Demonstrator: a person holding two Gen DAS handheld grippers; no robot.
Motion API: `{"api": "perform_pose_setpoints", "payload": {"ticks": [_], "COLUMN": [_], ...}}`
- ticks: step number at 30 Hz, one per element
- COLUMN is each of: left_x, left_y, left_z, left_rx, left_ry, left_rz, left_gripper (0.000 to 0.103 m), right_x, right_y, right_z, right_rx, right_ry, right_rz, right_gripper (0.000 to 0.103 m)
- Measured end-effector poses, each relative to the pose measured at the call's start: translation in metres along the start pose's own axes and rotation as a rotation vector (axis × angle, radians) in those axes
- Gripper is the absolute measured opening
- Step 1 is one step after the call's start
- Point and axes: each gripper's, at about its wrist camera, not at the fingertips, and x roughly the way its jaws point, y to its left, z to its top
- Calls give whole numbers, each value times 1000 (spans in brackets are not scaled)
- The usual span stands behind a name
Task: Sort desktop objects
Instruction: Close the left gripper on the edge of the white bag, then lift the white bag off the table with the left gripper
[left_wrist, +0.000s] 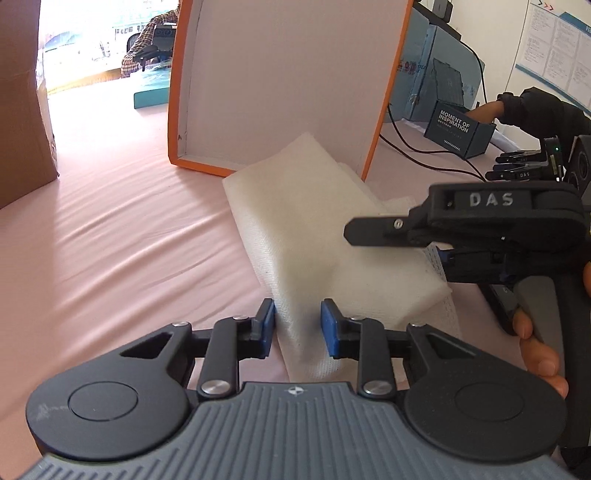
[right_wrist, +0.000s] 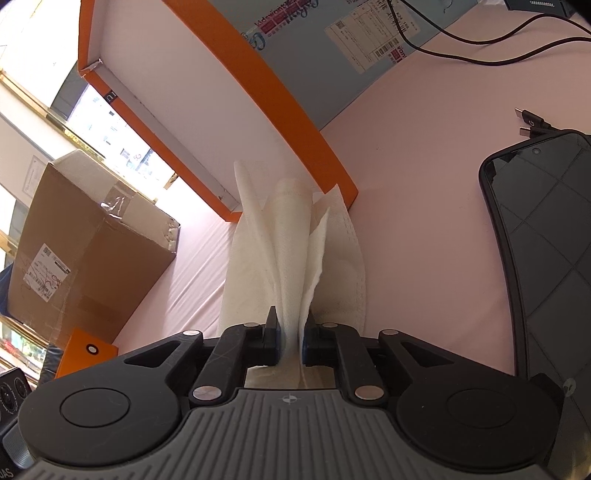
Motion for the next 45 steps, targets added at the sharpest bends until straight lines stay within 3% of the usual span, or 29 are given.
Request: {"api": "perform_pose_setpoints", "payload": {"ticks": [1,3,6,11,14,20,30,45], "left_x": [0,0,0,0,0,-1,-8,-60], "left_y": [0,0,-1,1,1,0,0,24], "left_z": [0,0,0,0,0,0,3,12], "left_rx": [-1,3,9,2,7,13,25,22], "left_ry": [1,0,-3,-4,-5,-6,-8,-117], "left_rz": [1,4,9,3,5,4,-14,42], "left_gripper": [23,23,23,23,23,20,10,9], "right_x": [-2,-8,-13,-3,2,13,3,-20], "right_y": [0,2,8,6,3,-1,19,80], "right_z": [1,3,6,13,18,21,18,11], "right_rx": [5,11,-24,-36,-25,-34,-63,-150], "right_ry": [-12,-49,-97,-99,-97,-41,-82,-152], "right_rz": [6,18,-64,-77,-78,-81,-64,5], "right_gripper": [33,73,79,78,72,10,6,6]}}
